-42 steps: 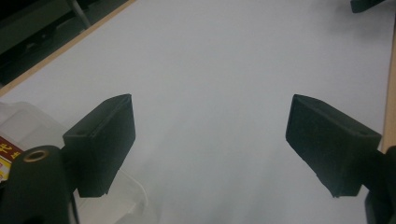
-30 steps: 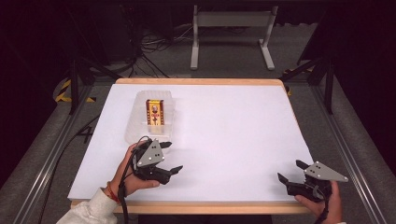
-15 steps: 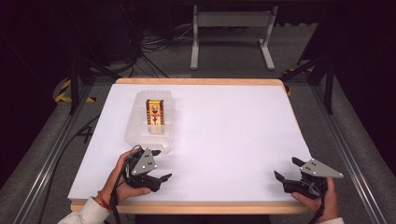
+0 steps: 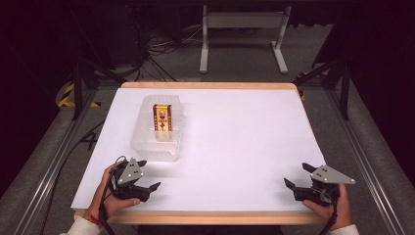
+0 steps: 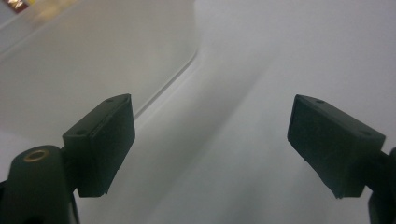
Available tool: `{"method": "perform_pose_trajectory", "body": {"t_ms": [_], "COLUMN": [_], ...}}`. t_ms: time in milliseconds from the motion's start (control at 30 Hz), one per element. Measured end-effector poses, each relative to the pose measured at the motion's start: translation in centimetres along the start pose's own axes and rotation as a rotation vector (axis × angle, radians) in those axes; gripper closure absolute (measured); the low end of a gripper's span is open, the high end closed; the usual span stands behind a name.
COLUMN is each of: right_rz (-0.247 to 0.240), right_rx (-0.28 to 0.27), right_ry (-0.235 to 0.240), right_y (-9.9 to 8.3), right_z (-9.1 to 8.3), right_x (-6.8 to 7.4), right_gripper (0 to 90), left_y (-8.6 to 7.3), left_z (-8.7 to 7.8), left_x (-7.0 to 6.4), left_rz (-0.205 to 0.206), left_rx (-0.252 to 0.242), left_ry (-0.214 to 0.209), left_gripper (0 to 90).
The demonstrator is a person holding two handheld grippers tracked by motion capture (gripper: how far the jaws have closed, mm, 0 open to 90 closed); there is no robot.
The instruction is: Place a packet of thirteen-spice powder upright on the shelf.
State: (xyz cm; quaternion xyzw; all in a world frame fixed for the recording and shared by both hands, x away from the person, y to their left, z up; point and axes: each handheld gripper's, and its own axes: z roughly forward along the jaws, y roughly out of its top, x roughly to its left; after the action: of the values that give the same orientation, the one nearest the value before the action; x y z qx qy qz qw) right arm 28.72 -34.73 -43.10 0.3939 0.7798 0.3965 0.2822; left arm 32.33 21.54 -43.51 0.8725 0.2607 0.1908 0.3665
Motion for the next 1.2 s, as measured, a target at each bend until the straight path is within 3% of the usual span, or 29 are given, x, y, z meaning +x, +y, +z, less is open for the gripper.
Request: {"method": "perform_pose_trajectory", "body": {"t_ms": [233, 300, 400, 467, 700, 767, 933, 1067, 1200], "right_rz": [-0.006, -0.007, -0.002, -0.002, -0.005, -0.009, -0.011, -0.006, -0.012], "right_rx": [0.002, 0.001, -0.001, -0.005, -0.006, -0.008, -0.012, -0.013, -0.010], "right_ry": [0.002, 0.003, 0.002, 0.003, 0.008, 0.010, 0.007, 0.004, 0.005], "right_y": [0.1, 0.0, 0.0, 0.0, 0.0, 0.1, 0.0, 0.0, 0.1], "right_z": [0.1, 0.0, 0.0, 0.0, 0.2, 0.1, -0.1, -0.1, -0.1], "right_x": [0.1, 0.0, 0.0, 0.0, -0.2, -0.2, -0.2, -0.3, -0.2], "right_gripper": [16.6, 16.6, 16.5, 16.5, 16.5, 16.5, 16.4, 16.4, 16.4], "left_y": [-1.8, -2.4, -3.1, -3.7, -5.3, -5.9, -6.3, -6.0, -5.5], "left_z": [-0.5, -0.6, -0.6, -0.8, -2.1, -2.4, -3.1, -3.4, -3.6], "left_x": [1.4, 2.0, 2.6, 3.2, 4.5, 4.8, 5.1, 4.9, 4.4], "left_rz": [-0.081, -0.112, -0.127, -0.163, -0.238, -0.286, -0.319, -0.307, -0.271], "left_rx": [-0.014, -0.003, 0.016, 0.017, -0.037, -0.062, -0.103, -0.117, -0.125], "left_ry": [0.037, 0.055, 0.088, 0.099, 0.118, 0.114, 0.121, 0.120, 0.125], "left_gripper": [13.5, 11.5, 10.3, 9.6, 8.4, 8.3, 8.3, 8.3, 8.4]}}
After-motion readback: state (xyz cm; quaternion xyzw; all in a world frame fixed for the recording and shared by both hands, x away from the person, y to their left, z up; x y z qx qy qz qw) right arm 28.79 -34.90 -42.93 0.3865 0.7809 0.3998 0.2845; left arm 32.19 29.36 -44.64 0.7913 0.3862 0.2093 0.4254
